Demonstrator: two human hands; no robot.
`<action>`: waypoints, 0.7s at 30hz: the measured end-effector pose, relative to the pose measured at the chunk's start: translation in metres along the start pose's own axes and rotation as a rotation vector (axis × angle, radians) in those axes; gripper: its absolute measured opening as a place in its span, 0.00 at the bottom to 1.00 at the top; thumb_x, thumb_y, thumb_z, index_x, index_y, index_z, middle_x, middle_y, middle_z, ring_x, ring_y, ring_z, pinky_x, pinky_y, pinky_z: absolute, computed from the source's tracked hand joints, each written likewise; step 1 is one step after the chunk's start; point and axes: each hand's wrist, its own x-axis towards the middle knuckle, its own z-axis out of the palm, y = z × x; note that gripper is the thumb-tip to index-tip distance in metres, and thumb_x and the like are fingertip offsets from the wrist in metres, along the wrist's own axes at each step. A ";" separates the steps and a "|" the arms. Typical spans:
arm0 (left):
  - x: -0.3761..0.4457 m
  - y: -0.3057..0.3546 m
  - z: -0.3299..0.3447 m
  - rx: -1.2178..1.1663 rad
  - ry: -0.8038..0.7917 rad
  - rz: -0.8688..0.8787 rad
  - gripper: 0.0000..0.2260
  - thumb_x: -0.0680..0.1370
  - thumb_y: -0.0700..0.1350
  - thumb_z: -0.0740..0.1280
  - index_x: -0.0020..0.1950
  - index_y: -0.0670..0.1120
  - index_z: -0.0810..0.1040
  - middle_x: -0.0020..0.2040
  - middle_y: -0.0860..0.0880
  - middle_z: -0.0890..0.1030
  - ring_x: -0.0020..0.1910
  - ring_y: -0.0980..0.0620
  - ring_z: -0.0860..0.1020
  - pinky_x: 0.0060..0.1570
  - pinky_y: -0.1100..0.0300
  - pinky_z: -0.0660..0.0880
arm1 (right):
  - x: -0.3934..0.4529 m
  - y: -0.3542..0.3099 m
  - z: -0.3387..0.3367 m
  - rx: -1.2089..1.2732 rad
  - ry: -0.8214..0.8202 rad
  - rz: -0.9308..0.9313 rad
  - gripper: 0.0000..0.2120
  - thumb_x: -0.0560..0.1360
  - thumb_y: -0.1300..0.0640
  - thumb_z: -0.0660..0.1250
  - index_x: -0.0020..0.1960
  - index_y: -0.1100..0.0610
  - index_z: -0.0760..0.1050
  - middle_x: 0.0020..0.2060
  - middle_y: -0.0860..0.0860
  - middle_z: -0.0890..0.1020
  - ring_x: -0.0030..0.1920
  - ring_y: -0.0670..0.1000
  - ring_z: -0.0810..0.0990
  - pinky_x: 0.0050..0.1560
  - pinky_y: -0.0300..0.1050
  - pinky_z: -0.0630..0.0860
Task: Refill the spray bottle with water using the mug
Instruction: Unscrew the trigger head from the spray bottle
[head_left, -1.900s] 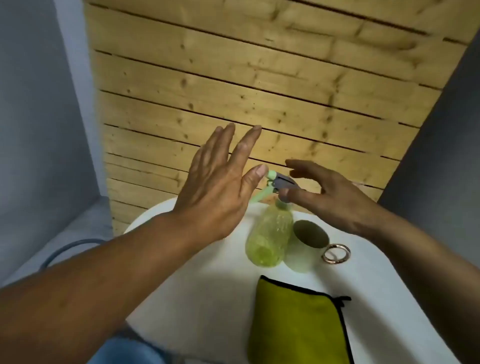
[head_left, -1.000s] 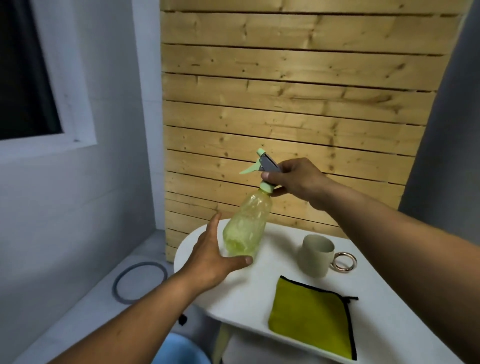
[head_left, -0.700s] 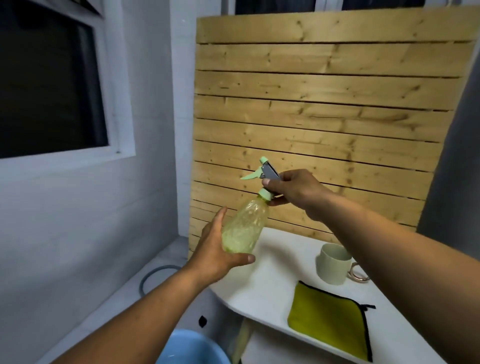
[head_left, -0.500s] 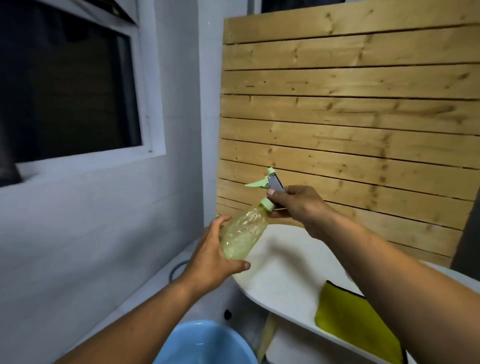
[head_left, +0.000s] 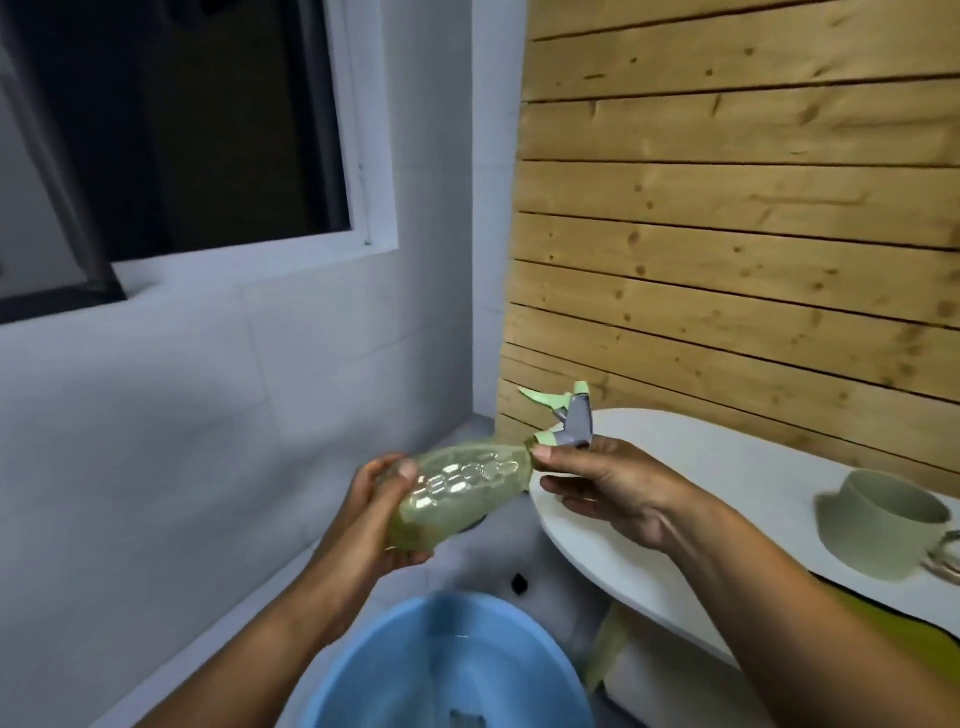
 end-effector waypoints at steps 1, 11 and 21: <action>0.004 -0.001 0.000 -0.034 0.004 -0.073 0.17 0.77 0.65 0.64 0.62 0.58 0.77 0.57 0.46 0.85 0.48 0.43 0.85 0.41 0.53 0.80 | 0.004 0.000 0.001 0.008 -0.002 -0.009 0.24 0.59 0.49 0.78 0.53 0.55 0.82 0.46 0.50 0.87 0.51 0.49 0.83 0.64 0.49 0.71; 0.034 -0.011 -0.027 -0.179 -0.032 -0.481 0.29 0.76 0.70 0.62 0.60 0.47 0.81 0.44 0.40 0.86 0.39 0.41 0.85 0.35 0.54 0.82 | 0.026 0.004 -0.044 0.213 0.135 0.042 0.10 0.72 0.48 0.72 0.50 0.51 0.81 0.44 0.47 0.86 0.42 0.45 0.82 0.50 0.43 0.73; 0.027 -0.008 -0.019 -0.224 -0.019 -0.507 0.36 0.69 0.74 0.64 0.61 0.45 0.82 0.49 0.39 0.86 0.40 0.40 0.85 0.37 0.52 0.84 | 0.042 0.053 -0.102 0.604 0.445 0.215 0.09 0.75 0.59 0.72 0.50 0.56 0.72 0.36 0.55 0.77 0.33 0.48 0.76 0.27 0.37 0.77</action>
